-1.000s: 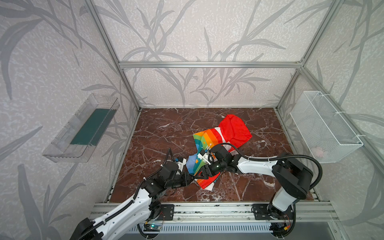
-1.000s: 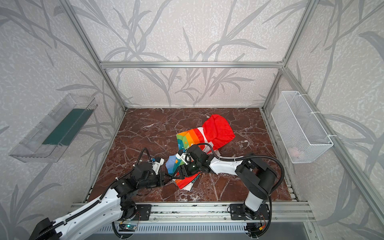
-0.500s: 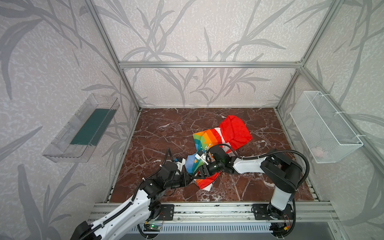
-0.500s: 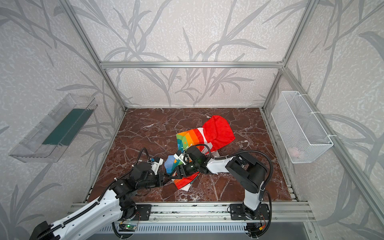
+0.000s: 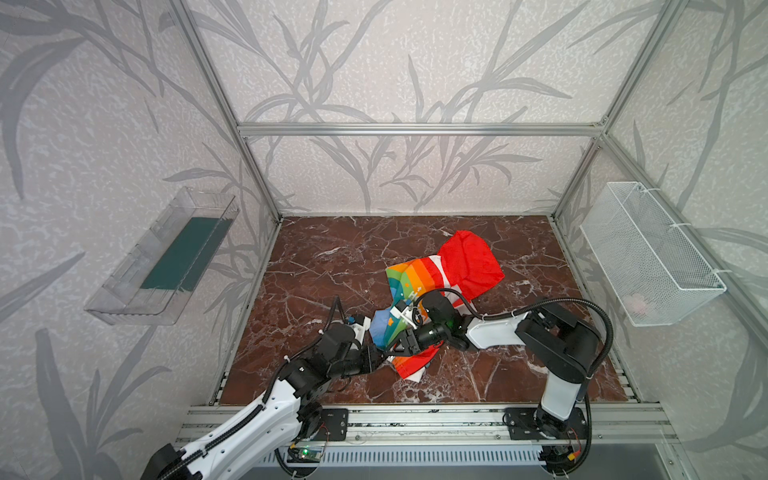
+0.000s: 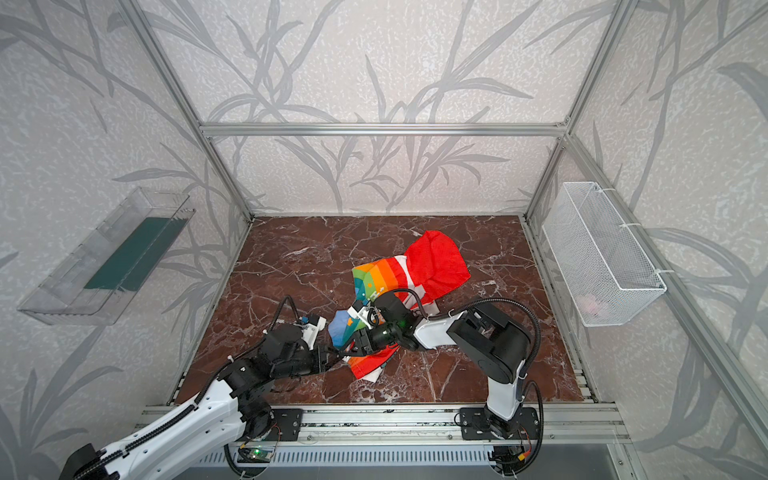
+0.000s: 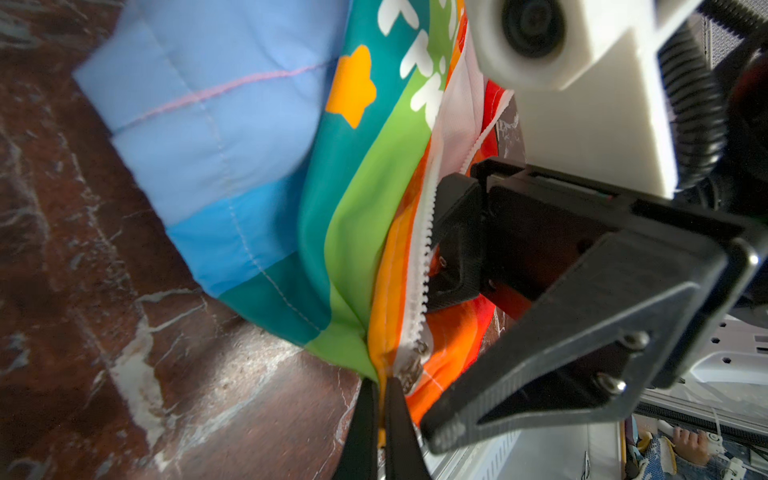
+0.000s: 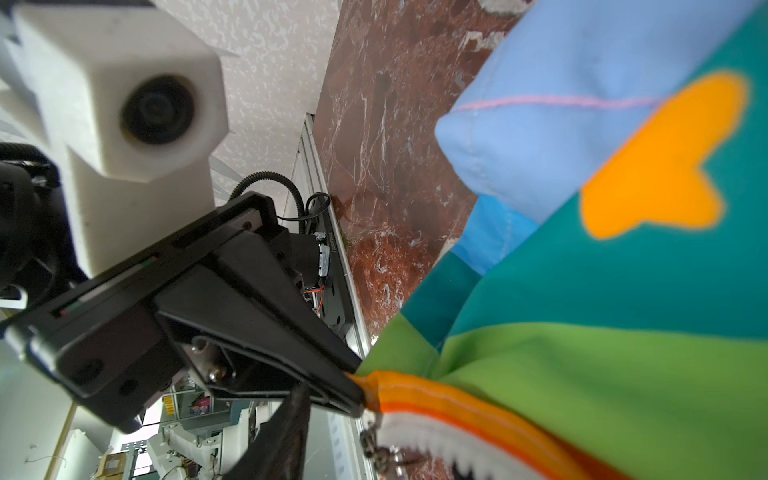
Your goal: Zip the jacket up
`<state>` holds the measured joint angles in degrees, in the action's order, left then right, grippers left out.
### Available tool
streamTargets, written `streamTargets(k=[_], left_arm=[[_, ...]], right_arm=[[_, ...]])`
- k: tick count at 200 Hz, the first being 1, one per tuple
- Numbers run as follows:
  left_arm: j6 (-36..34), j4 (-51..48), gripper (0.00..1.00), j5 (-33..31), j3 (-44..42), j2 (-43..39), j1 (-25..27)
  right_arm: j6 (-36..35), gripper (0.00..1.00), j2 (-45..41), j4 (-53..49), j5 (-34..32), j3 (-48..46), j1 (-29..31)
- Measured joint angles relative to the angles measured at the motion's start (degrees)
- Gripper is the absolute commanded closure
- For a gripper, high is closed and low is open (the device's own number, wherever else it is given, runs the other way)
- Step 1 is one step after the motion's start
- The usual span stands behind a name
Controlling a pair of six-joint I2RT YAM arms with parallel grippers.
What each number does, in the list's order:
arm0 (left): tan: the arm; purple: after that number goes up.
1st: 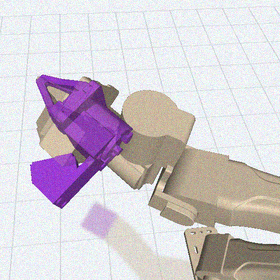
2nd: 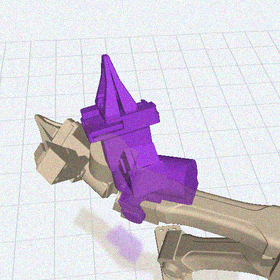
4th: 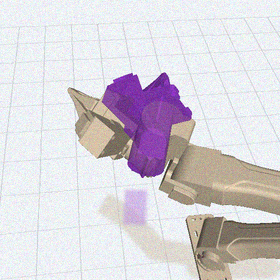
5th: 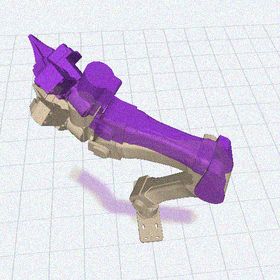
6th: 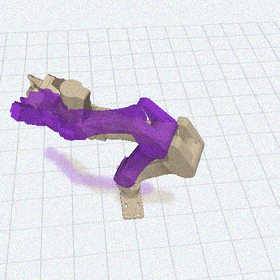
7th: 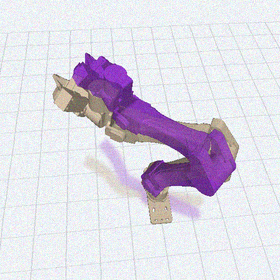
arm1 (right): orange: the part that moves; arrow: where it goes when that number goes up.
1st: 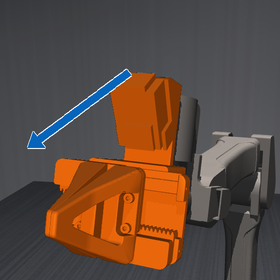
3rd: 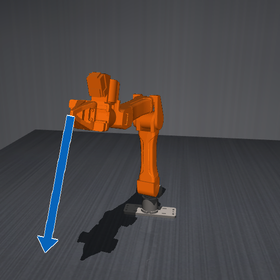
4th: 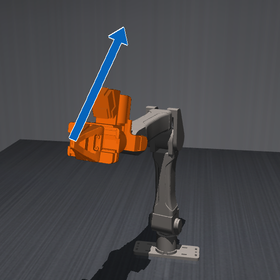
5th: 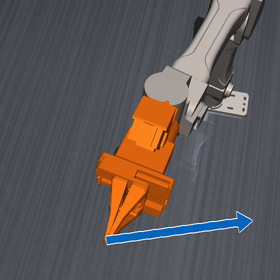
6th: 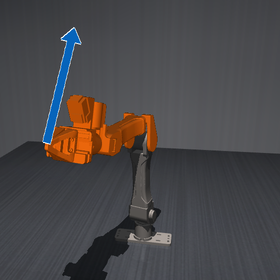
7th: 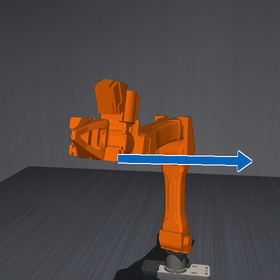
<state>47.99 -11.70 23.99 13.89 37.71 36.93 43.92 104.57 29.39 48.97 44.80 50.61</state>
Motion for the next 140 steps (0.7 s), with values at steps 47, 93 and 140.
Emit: streamTargets(k=[47, 93, 140], left_arm=[[0.00, 0.09, 1.00, 0.04, 0.00, -0.15, -0.02], [0.00, 0.09, 1.00, 0.04, 0.00, -0.13, -0.26], [0.02, 0.20, 1.00, 0.02, 0.00, -0.04, -0.28]], right_arm=[[-0.17, 0.54, -2.47, 0.04, -0.90, -1.99, -0.42], [1.18, 0.63, -2.69, 0.92, -1.03, -3.28, -1.01], [1.55, 0.70, -3.63, -0.17, -2.01, -3.28, -1.31]])
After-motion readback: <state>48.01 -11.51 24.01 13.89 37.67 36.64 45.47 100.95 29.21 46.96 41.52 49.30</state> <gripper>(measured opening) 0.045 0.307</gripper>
